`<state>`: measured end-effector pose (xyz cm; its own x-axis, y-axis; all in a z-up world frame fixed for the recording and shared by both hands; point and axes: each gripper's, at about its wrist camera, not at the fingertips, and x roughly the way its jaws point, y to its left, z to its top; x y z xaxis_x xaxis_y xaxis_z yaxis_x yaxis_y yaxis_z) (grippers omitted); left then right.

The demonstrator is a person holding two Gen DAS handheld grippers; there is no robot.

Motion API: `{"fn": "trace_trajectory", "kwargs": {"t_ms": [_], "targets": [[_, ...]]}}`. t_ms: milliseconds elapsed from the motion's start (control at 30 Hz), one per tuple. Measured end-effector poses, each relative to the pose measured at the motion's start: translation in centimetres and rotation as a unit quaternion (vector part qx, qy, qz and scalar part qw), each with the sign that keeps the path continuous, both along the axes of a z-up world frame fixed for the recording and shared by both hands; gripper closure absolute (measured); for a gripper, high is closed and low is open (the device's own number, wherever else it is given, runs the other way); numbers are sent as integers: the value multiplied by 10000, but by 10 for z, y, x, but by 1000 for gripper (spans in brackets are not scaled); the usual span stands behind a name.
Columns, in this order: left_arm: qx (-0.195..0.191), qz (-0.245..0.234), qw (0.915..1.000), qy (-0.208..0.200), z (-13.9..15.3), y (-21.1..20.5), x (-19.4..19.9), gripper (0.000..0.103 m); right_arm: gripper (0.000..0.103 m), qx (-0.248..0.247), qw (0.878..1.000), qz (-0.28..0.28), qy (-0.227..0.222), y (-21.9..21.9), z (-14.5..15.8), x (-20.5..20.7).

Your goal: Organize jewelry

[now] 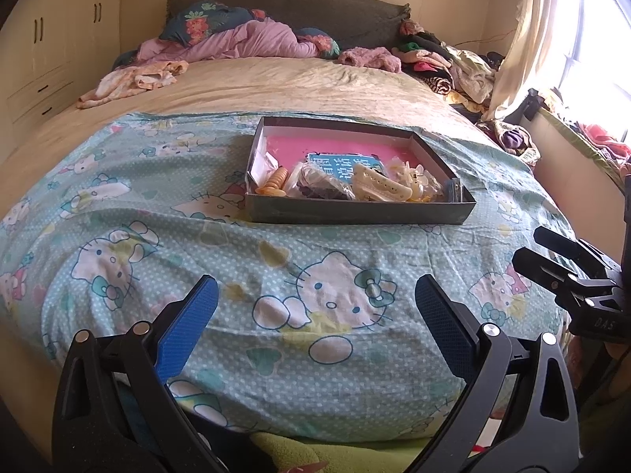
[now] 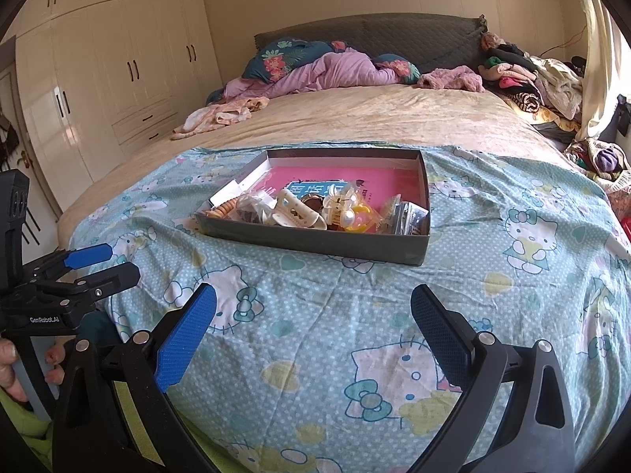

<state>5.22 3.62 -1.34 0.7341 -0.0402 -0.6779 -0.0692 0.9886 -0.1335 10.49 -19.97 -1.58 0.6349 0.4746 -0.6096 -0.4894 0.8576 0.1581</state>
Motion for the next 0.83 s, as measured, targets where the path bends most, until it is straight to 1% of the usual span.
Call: {"fn": "trace_trajectory", "kwargs": {"t_ms": [133,233,300,367,433,467,567,633,667,733,767,800,833], "targets": [[-206,232,9994,178,-5,12,5,10,5,-20,9999,-157,32,-9,-3,7],[-445,495,9974,276,-10,30,8,10,5,-11,9993,-352,83,-21,-7,18],[-531,703,9955,344,-14,46,12,10,5,-15,9983,-564,115,-31,-10,29],[-460,1004,9932,366,-17,68,17,10,5,-10,9965,-816,176,-46,-15,42],[-363,1393,9889,375,-21,97,23,10,5,-52,9930,-1172,165,-66,-18,60],[-302,1652,9850,386,-23,115,28,10,5,-51,9906,-1357,157,-78,-20,71],[-134,2431,9682,583,-33,176,47,10,5,-255,9800,-1963,197,-117,-29,110],[-17,2956,9521,784,-46,223,62,10,5,-491,9700,-2364,298,-144,-40,140],[-43,3126,9458,881,-52,244,68,10,5,-567,9640,-2571,371,-160,-47,156],[-431,3395,9335,1067,-70,291,82,10,5,-626,9506,-2989,561,-190,-62,184],[-562,3542,9270,1100,-77,308,85,10,5,-601,9432,-3196,685,-204,-69,196],[-528,3697,9218,1036,-83,323,89,10,5,-566,9380,-3332,773,-216,-76,208],[-284,3850,9177,942,-86,333,93,9,5,-569,9335,-3435,862,-227,-84,217]]}}
